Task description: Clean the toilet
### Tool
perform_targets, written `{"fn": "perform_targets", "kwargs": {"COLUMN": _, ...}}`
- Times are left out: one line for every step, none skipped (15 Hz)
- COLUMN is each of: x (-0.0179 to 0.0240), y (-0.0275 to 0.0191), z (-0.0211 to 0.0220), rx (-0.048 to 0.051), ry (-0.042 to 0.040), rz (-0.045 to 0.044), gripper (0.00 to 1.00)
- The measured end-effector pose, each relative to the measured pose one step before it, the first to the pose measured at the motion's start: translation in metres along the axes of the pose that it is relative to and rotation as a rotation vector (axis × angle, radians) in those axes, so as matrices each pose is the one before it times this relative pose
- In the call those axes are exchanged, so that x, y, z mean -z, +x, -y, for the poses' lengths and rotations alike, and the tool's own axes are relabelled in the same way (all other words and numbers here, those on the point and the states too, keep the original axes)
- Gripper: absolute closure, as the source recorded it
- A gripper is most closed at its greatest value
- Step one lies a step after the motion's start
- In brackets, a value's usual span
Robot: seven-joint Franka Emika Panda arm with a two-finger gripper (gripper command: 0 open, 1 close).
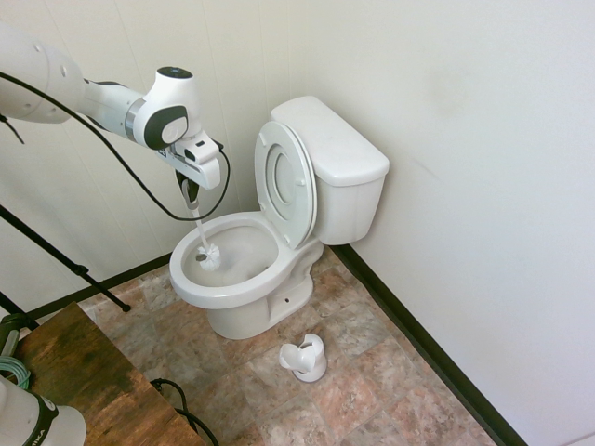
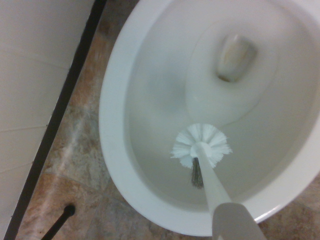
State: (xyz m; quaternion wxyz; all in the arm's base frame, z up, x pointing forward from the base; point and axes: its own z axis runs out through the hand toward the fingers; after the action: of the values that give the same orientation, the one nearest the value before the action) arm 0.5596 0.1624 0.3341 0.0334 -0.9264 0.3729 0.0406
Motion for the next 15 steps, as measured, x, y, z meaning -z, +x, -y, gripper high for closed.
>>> {"fn": "perform_targets", "kwargs": {"x": 0.02011, "y": 0.00380, "z": -0.01315, "rx": -0.00551, "ry": 0.00316, "rz": -0.00313, "gripper": 1.00}}
{"fn": "perform_targets", "kwargs": {"x": 0.02036, "y": 0.00473, "z": -0.01231, "rx": -0.00419, "ry": 0.00737, "rz": -0.00336, "gripper": 1.00}}
{"fn": "perform_targets", "kwargs": {"x": 0.02185, "y": 0.00629, "z": -0.01212, "rx": -0.00997, "ry": 0.01329, "rz": -0.00778, "gripper": 1.00}}
{"fn": "perform_targets", "kwargs": {"x": 0.02004, "y": 0.00884, "z": -0.01247, "rx": -0.01824, "ry": 0.01638, "rz": -0.01098, "gripper": 1.00}}
{"fn": "perform_targets", "kwargs": {"x": 0.01921, "y": 0.01157, "z": -0.01286, "rx": -0.02392, "ry": 0.02031, "rz": -0.01490, "gripper": 1.00}}
{"fn": "perform_targets", "kwargs": {"x": 0.01561, "y": 0.01351, "z": -0.01237, "rx": -0.02803, "ry": 0.01917, "rz": -0.01573, "gripper": 1.00}}
{"fn": "perform_targets", "kwargs": {"x": 0.01122, "y": 0.01544, "z": -0.01250, "rx": -0.03070, "ry": 0.01240, "rz": -0.01645, "gripper": 1.00}}
{"fn": "perform_targets", "kwargs": {"x": 0.00706, "y": 0.01792, "z": -0.01365, "rx": -0.02788, "ry": 0.00512, "rz": -0.01407, "gripper": 1.00}}
{"fn": "perform_targets", "kwargs": {"x": 0.00211, "y": 0.01875, "z": -0.01358, "rx": -0.02738, "ry": 0.00238, "rz": -0.00751, "gripper": 1.00}}
{"fn": "perform_targets", "kwargs": {"x": -0.00127, "y": 0.01806, "z": -0.01292, "rx": -0.02719, "ry": -0.00181, "rz": -0.00554, "gripper": 1.00}}
{"fn": "perform_targets", "kwargs": {"x": -0.00391, "y": 0.01665, "z": -0.01185, "rx": -0.01775, "ry": -0.00515, "rz": -0.00045, "gripper": 1.00}}
{"fn": "perform_targets", "kwargs": {"x": -0.00600, "y": 0.01483, "z": -0.01027, "rx": -0.01565, "ry": -0.00716, "rz": 0.00177, "gripper": 1.00}}
{"fn": "perform_targets", "kwargs": {"x": -0.00786, "y": 0.01415, "z": -0.00915, "rx": -0.01988, "ry": -0.00536, "rz": -0.00031, "gripper": 1.00}}
{"fn": "perform_targets", "kwargs": {"x": -0.00973, "y": 0.01361, "z": -0.00899, "rx": -0.02257, "ry": -0.00874, "rz": 0.00166, "gripper": 1.00}}
{"fn": "perform_targets", "kwargs": {"x": -0.01199, "y": 0.01438, "z": -0.00957, "rx": -0.02307, "ry": -0.01166, "rz": 0.00365, "gripper": 1.00}}
